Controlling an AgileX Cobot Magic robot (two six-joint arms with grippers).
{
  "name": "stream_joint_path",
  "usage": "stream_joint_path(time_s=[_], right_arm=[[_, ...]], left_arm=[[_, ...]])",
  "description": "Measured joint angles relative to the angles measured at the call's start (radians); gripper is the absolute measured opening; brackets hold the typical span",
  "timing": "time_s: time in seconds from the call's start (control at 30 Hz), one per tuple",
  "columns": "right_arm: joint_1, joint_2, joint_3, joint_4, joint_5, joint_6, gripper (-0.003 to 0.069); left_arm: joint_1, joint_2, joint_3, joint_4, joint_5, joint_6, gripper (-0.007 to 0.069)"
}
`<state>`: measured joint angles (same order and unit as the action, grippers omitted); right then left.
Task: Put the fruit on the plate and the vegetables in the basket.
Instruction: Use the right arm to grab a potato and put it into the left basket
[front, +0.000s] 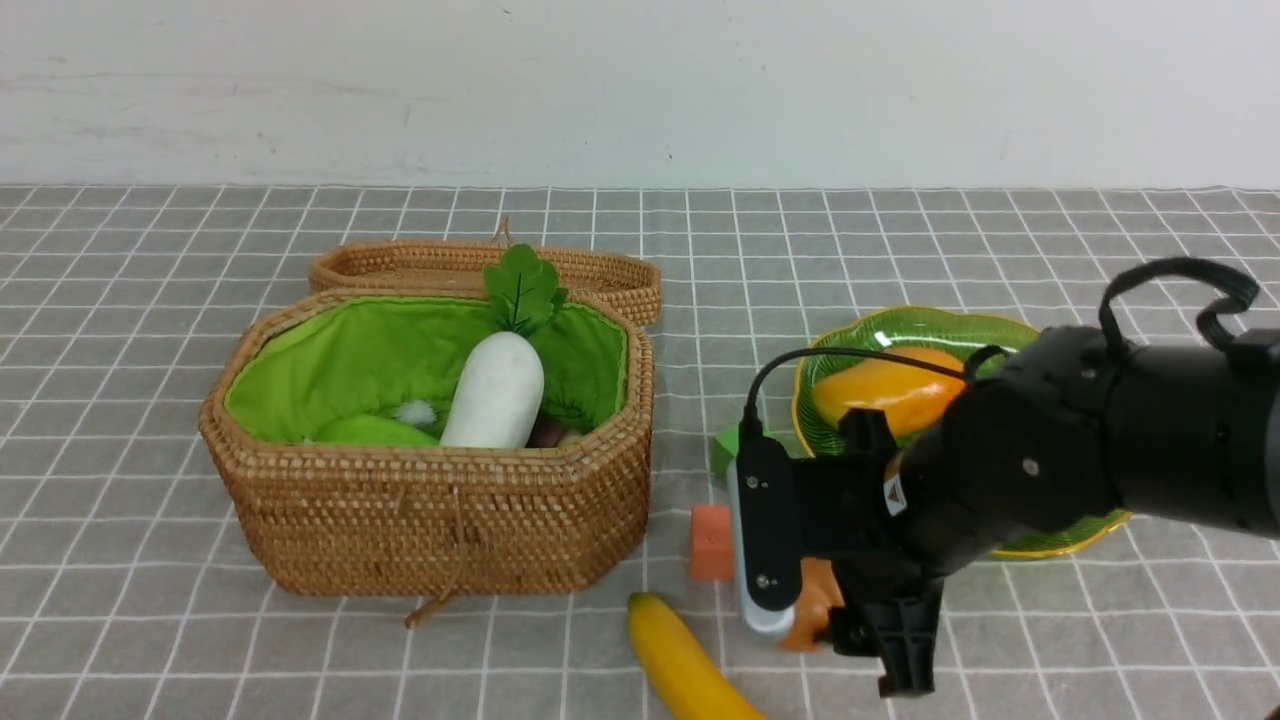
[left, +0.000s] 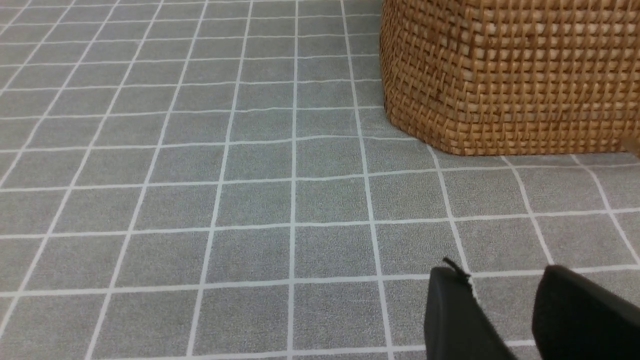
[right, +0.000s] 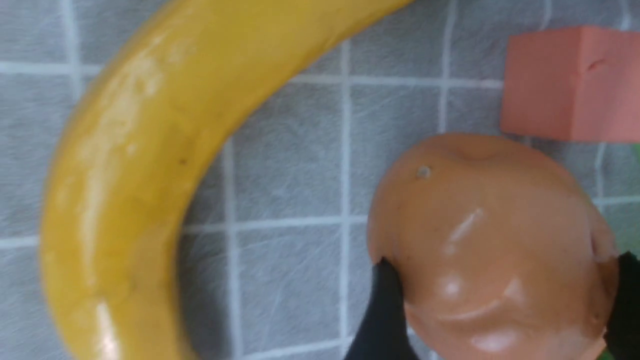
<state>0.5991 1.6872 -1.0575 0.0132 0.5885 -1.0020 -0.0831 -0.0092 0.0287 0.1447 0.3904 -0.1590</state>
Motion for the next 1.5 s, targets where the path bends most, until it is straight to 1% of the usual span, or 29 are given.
stream_joint_path(time_s=[0.1,0.33,0.5,0.53,0.67,0.77,0.9,0.93,1.0,1.1,1.13,1.17,1.3,1.5], right_arm=[[0.000,0.000,-0.029,0.014,0.058,0.003,0.0515],[0.000,0.000,-0.048,0.024,0.085,0.005,0.0487],[0.000,-0.002,-0.072,0.038,0.108,0.009,0.0481],[0.000,-0.003,-0.123,0.065,0.152,0.016,0.0476],[0.000,-0.004,-0.258,0.130,0.234,0.025,0.0475],[0.000,-0.005,-0.362,0.196,0.255,0.028,0.0472],[0.000,-0.001,-0.486,0.321,0.208,0.029,0.0471],[0.000,0.012,-0.518,0.375,0.171,0.029,0.0470],[0.000,0.043,-0.558,0.443,0.103,0.029,0.0469],[0.000,0.116,-0.586,0.534,0.030,0.029,0.0468],[0.000,0.122,-0.586,0.534,0.025,0.029,0.0468],[0.000,0.163,-0.586,0.575,0.002,0.029,0.0468],[0.000,0.219,-0.586,0.623,-0.022,0.038,0.0466],[0.000,0.217,-0.586,0.638,-0.028,0.062,0.0465]], left_arm=[[0.000,0.000,0.000,0.000,0.000,0.000,0.0239],[0.000,0.000,0.000,0.000,0.000,0.000,0.0239],[0.000,0.000,0.000,0.000,0.000,0.000,0.0239],[0.000,0.000,0.000,0.000,0.000,0.000,0.0239],[0.000,0.000,0.000,0.000,0.000,0.000,0.0239],[0.000,0.000,0.000,0.000,0.000,0.000,0.0239],[0.000,0.000,0.000,0.000,0.000,0.000,0.0239],[0.000,0.000,0.000,0.000,0.000,0.000,0.0239],[0.000,0.000,0.000,0.000,0.000,0.000,0.0239],[0.000,0.000,0.000,0.000,0.000,0.000,0.0239],[0.000,0.000,0.000,0.000,0.000,0.000,0.0239],[0.000,0.000,0.000,0.000,0.000,0.000,0.0239],[0.000,0.000,0.000,0.000,0.000,0.001,0.0239],[0.000,0.000,0.000,0.000,0.000,0.001,0.0239]])
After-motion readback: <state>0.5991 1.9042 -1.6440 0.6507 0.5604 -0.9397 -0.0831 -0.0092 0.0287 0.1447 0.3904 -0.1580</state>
